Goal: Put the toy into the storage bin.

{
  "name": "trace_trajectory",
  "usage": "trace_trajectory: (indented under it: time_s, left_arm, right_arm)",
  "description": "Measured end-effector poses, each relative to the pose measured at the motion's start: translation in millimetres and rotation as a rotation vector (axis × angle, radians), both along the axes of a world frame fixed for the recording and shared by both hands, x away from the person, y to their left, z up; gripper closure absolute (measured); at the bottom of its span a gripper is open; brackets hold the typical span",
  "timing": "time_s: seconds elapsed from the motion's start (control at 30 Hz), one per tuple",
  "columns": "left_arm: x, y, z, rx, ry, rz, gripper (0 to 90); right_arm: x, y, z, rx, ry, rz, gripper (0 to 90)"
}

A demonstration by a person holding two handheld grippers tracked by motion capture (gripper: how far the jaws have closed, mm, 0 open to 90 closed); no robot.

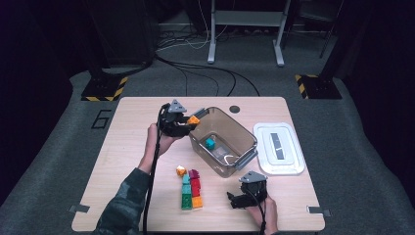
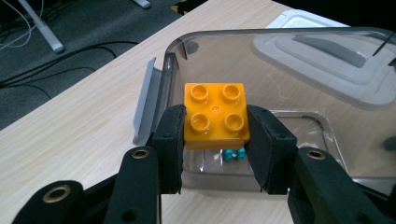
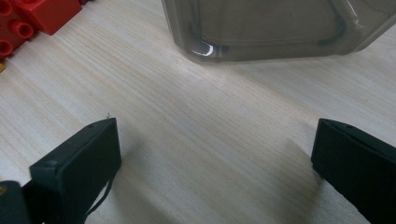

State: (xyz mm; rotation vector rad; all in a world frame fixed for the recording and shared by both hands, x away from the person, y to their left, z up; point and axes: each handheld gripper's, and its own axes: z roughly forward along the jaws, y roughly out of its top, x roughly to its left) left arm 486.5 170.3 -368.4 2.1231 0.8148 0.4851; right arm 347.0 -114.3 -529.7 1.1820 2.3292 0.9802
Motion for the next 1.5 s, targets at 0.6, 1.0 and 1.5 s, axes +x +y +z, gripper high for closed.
trace_trajectory:
  time_s: [0.6,1.0,1.5]
  left_arm:
    - [20.4,-23.9,-22.4,0.04,0.086,-0.019,56.9]
    - [-0.7,-8.3,-15.3,0.01,0.054,0.013,27.3]
    - [-51.2,25.7,-17.5,-0.023,0.015,0.0,12.5]
  right_arm:
    - [0.0,-0.5,0.1,-0.003,0.001,0.007,0.6]
    - [-0.1,-0.2,0.0,-0.001,0.0,0.003,0.6]
    - [0.0,-0.5,0.1,-0.004,0.001,0.008,0.6]
